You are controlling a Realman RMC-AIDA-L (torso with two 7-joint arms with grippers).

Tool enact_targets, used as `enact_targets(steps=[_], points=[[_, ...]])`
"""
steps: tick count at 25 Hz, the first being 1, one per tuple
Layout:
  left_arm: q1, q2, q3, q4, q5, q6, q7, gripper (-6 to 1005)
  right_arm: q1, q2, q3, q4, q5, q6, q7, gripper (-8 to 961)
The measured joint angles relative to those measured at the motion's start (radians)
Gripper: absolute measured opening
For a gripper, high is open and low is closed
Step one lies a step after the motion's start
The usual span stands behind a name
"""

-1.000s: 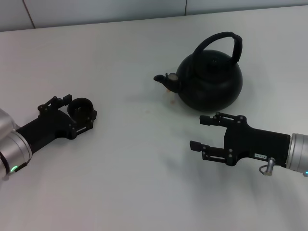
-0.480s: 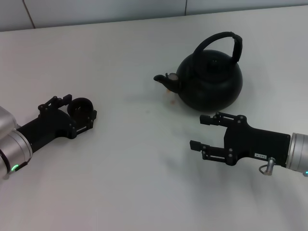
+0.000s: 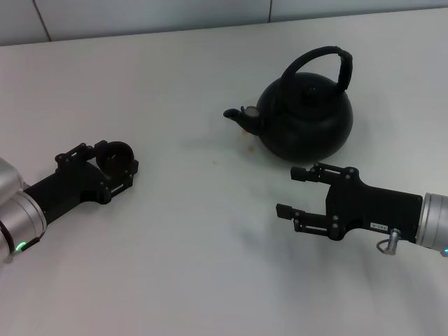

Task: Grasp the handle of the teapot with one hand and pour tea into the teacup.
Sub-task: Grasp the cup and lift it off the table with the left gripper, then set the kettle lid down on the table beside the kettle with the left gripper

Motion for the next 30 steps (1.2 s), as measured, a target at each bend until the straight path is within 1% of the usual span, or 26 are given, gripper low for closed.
enact_targets(steps=[3, 9, 10, 11, 12, 17, 18, 19, 20, 21, 23, 24, 30], points=[[0.0, 0.0, 0.0, 0.0, 0.0, 0.01, 0.0, 693, 0.0, 0.0, 0.0, 0.0, 0.0, 0.0, 0.0, 718], [-0.011, 0.002, 0.008, -0.001, 0.009, 0.081, -0.018, 691, -0.003, 0.0, 0.0, 0.0, 0.0, 0.0, 0.0, 718], [-0.018, 0.002, 0.013, -0.002, 0.01, 0.088, -0.021, 691, -0.003, 0.0, 0.0, 0.0, 0.0, 0.0, 0.0, 718], [-0.041, 0.002, 0.042, -0.018, 0.013, 0.093, -0.026, 691, -0.005, 0.0, 0.0, 0.0, 0.0, 0.0, 0.0, 718], [-0.041, 0.002, 0.042, -0.018, 0.013, 0.093, -0.026, 691, -0.005, 0.0, 0.0, 0.0, 0.0, 0.0, 0.0, 718], [-0.107, -0.001, 0.114, -0.064, 0.014, 0.081, -0.027, 691, -0.008, 0.001, 0.0, 0.002, 0.0, 0.0, 0.0, 717], [-0.107, -0.001, 0.114, -0.064, 0.014, 0.081, -0.027, 691, -0.008, 0.001, 0.0, 0.002, 0.0, 0.0, 0.0, 717], [-0.126, -0.002, 0.122, -0.08, 0.014, 0.077, -0.026, 692, -0.009, 0.002, 0.0, 0.003, 0.0, 0.0, 0.0, 717], [-0.126, -0.002, 0.122, -0.08, 0.014, 0.077, -0.026, 692, -0.009, 0.002, 0.0, 0.003, 0.0, 0.0, 0.0, 717], [-0.143, -0.003, 0.125, -0.094, 0.014, 0.074, -0.025, 692, -0.011, 0.002, 0.0, 0.003, 0.0, 0.0, 0.0, 717], [-0.149, -0.003, 0.125, -0.101, 0.014, 0.071, -0.022, 692, -0.012, 0.002, 0.0, 0.004, 0.0, 0.0, 0.0, 717], [-0.163, -0.003, 0.13, -0.114, 0.014, 0.065, -0.017, 692, -0.012, 0.002, 0.0, 0.004, 0.0, 0.0, 0.0, 717], [-0.177, -0.004, 0.137, -0.131, 0.014, 0.04, -0.014, 692, -0.012, 0.001, -0.001, 0.005, 0.0, 0.0, 0.0, 717]])
